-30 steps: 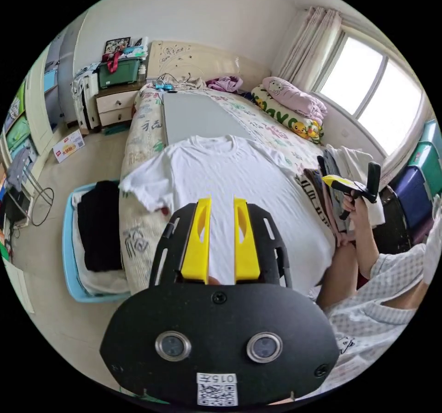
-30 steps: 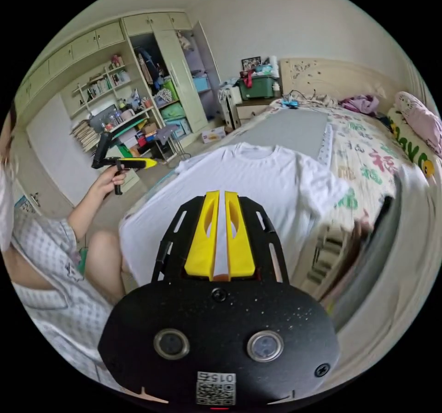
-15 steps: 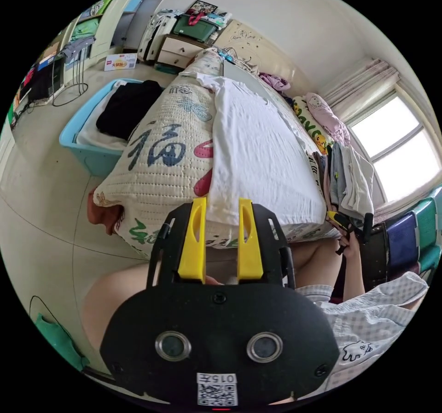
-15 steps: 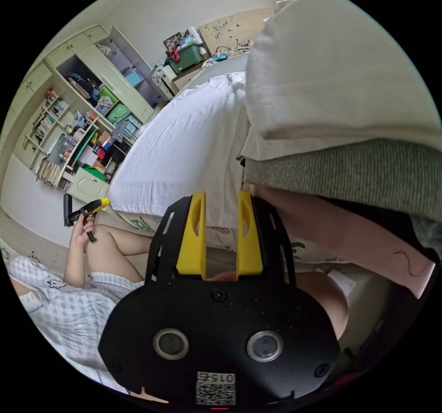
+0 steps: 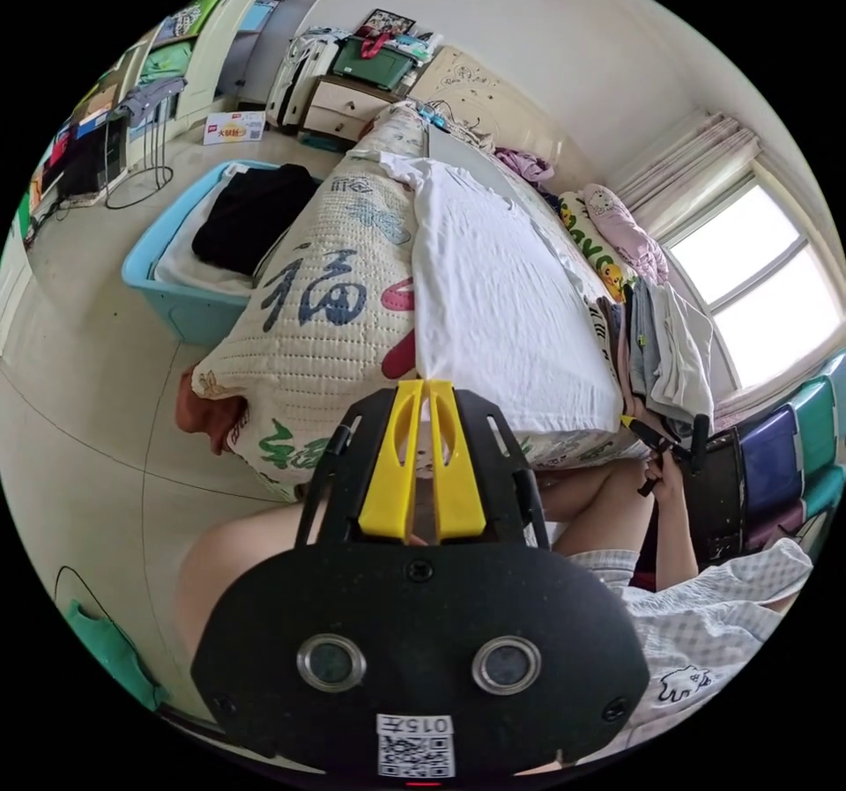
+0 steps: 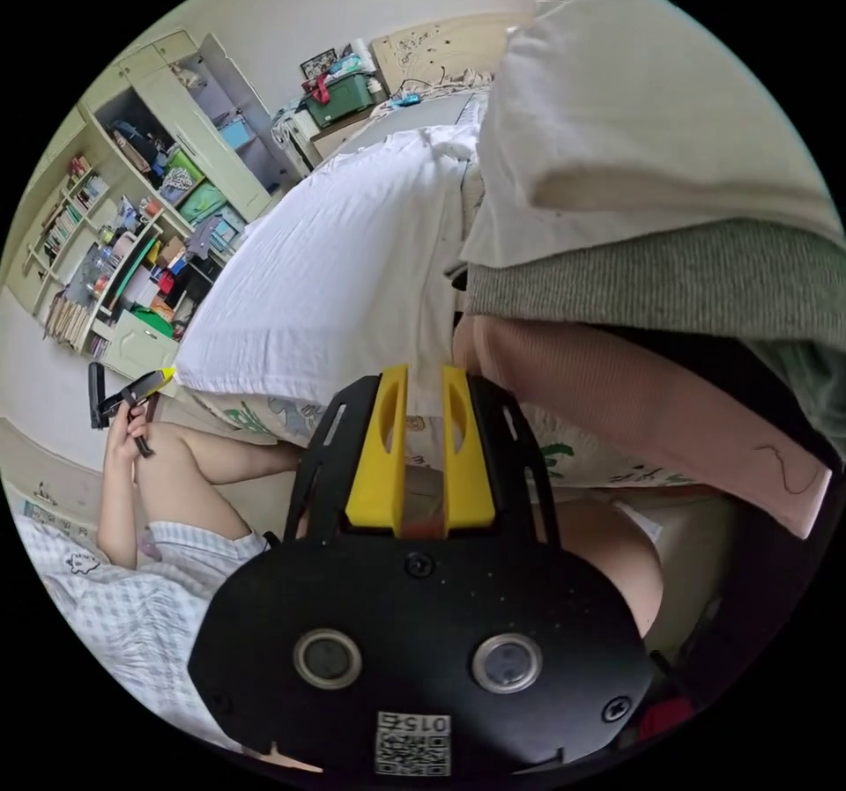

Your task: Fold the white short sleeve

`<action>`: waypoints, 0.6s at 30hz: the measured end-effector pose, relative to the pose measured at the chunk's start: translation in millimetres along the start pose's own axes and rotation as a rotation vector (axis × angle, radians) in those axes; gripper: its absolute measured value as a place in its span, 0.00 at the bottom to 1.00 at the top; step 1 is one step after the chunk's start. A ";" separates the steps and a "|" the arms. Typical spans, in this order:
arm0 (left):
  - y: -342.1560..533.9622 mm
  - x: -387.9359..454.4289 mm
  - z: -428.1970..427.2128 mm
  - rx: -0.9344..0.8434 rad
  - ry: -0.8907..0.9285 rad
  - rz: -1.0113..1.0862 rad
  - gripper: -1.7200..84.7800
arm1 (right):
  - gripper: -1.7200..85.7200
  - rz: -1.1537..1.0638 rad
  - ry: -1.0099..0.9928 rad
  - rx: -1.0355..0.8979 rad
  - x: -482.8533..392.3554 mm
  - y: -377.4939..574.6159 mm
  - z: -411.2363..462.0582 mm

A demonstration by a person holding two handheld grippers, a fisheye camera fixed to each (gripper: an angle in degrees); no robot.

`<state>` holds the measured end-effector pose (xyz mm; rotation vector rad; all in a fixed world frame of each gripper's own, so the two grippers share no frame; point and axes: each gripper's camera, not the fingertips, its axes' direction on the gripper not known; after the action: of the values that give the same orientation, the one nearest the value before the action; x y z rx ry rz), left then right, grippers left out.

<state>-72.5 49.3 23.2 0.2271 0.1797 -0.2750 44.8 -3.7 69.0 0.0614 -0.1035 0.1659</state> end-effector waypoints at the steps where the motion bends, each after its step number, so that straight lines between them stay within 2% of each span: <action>1: 1.1 0.0 -0.1 -0.001 0.002 0.000 0.01 | 0.10 -0.001 -0.001 -0.004 -0.6 0.3 1.8; 8: 11.3 14.0 -2.2 0.004 -0.066 0.040 0.01 | 0.02 -0.077 0.098 0.013 -20.5 16.7 8.1; 18: 15.3 45.2 31.2 -0.110 -0.269 0.122 0.01 | 0.02 -0.187 0.325 -0.096 -65.9 23.6 47.6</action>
<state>-20.9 44.9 46.8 0.0894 -0.0852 -0.1714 -28.5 5.5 110.4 -0.0520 0.2177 -0.0174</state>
